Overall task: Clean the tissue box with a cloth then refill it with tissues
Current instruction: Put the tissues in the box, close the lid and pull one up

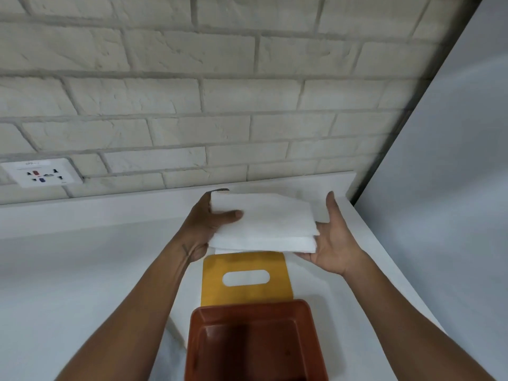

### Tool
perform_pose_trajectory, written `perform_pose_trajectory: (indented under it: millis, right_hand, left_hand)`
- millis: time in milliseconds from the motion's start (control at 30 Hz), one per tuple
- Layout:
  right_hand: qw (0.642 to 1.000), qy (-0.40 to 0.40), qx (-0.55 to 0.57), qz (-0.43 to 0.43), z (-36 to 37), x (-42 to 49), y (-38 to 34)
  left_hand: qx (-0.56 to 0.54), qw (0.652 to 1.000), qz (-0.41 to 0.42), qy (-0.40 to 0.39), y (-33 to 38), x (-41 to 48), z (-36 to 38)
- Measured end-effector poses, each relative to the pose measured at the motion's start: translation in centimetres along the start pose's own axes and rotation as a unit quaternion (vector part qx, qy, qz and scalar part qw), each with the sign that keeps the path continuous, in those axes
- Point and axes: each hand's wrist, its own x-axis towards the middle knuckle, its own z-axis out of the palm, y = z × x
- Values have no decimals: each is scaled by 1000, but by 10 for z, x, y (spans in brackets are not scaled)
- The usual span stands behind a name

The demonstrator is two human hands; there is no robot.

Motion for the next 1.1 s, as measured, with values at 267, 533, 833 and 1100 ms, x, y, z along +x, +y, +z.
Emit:
perform_pose_trajectory:
  millis: [267,533,833,1100]
  right_hand:
    - [973,90,-209,-45,1,-10,14]
    - [979,97,-173,-50,13,-37,26]
    - [896,41,-439,43,6,-95,41]
    - [854,27,-516,57,0,-97,61]
  left_hand:
    - [83,996,-15,42,3,-18,-3]
    - [163,986,8,-38,10,-52,2]
    - [401,872,-158,-231,36,-93,-10]
    - [523,798,-155,-257,14,-100,5]
